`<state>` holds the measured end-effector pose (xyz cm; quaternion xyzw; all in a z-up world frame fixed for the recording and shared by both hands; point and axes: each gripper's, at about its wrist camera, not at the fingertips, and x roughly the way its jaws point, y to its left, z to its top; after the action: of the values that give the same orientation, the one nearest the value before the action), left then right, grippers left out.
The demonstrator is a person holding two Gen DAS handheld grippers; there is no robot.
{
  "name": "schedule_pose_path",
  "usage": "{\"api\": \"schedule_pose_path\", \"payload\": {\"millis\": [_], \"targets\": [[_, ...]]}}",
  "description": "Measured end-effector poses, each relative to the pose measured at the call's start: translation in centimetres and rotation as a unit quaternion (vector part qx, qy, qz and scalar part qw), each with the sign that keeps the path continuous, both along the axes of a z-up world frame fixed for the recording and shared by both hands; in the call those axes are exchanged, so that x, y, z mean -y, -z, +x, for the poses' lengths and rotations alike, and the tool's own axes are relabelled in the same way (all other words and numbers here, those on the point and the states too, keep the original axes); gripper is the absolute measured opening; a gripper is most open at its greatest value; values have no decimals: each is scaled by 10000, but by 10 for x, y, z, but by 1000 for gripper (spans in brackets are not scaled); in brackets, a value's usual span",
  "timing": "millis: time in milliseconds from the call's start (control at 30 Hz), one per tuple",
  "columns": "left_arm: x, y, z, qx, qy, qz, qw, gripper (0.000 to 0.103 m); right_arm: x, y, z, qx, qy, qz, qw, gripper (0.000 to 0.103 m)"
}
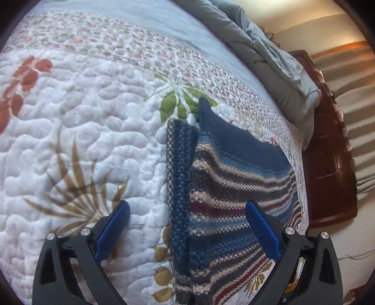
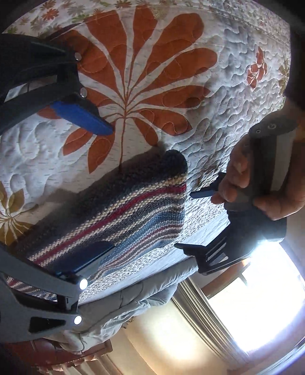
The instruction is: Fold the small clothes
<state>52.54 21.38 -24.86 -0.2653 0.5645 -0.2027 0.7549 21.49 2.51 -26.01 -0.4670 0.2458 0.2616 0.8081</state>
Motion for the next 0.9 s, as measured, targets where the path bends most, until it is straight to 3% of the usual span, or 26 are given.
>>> {"api": "schedule_pose_path", "payload": {"millis": [200, 733, 900], "targets": [[8, 6, 12, -35, 213, -401, 9990, 99, -6, 5, 17, -2, 155, 25, 9999, 91], [22, 16, 56, -63, 385, -539, 9978, 99, -38, 13, 48, -13, 374, 60, 9993, 91], [25, 17, 55, 1, 506, -414, 9979, 98, -41, 13, 59, 21, 433, 103, 9990, 92]]}}
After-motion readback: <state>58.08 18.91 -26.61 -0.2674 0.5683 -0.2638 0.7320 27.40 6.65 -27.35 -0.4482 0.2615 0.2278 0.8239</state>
